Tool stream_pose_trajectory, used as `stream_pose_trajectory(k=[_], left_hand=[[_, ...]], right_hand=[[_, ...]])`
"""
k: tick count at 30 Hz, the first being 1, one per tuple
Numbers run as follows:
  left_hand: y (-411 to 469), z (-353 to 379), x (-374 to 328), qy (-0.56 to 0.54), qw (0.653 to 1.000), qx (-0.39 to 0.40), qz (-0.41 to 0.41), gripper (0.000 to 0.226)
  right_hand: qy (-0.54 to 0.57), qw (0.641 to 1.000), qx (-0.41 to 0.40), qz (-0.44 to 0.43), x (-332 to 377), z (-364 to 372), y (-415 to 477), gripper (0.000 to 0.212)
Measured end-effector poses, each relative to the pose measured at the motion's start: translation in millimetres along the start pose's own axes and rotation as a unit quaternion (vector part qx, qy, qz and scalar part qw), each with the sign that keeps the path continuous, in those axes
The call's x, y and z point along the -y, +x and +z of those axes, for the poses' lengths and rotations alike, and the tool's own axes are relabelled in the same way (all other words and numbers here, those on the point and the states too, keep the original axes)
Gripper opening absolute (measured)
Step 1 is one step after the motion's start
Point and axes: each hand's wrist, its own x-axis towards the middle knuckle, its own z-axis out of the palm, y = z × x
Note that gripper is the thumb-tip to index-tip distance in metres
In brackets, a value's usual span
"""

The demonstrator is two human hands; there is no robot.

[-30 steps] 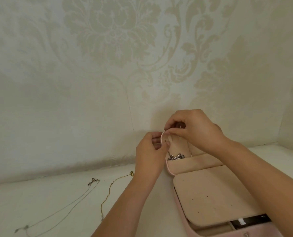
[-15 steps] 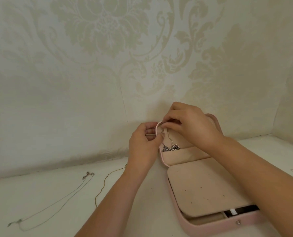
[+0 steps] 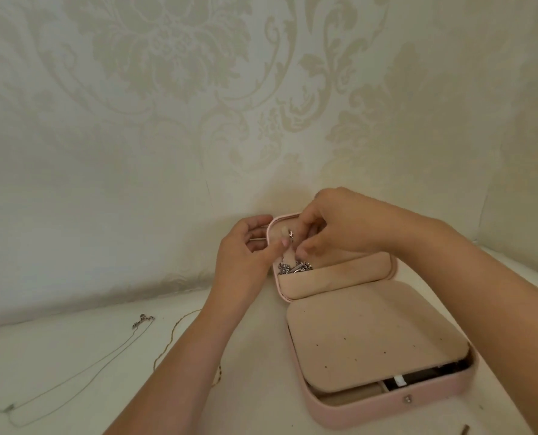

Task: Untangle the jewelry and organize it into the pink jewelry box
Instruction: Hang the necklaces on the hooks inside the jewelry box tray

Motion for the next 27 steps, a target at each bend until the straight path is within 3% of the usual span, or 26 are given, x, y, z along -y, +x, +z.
stream_pose_trajectory(k=[2,5,9,14,18,27], left_hand=[[-0.5,-0.7,0.2,0.010,1.000,0.008,-0.005,0.036],[-1.6,-3.1,1.1,0.016,0.999,0.030,-0.022,0.035],[-1.8,-5.9,1.2,0.022,0.998,0.046,-0.032,0.038],[-1.5,-5.0,0.9,0.036,0.998,0.037,-0.023,0.038],[-0.7,-5.1,1.8,0.037,0.998,0.037,-0.017,0.038],[1.5,-4.0,7.5,0.042,0.999,0.017,-0.016,0.043]], right_hand=[[-0.032,0.995,0.090,0.035,3.9,2.5,-2.9,0.016],[-0.064,0.987,0.133,0.055,8.4,6.9,-3.5,0.022],[-0.125,0.982,0.129,0.048,12.1,11.7,-1.4,0.022],[-0.093,0.990,0.099,0.030,10.6,22.9,1.3,0.018],[-0.130,0.986,0.107,0.016,16.6,17.9,-0.5,0.015],[-0.091,0.988,0.101,0.070,13.3,-3.1,-15.5,0.022]])
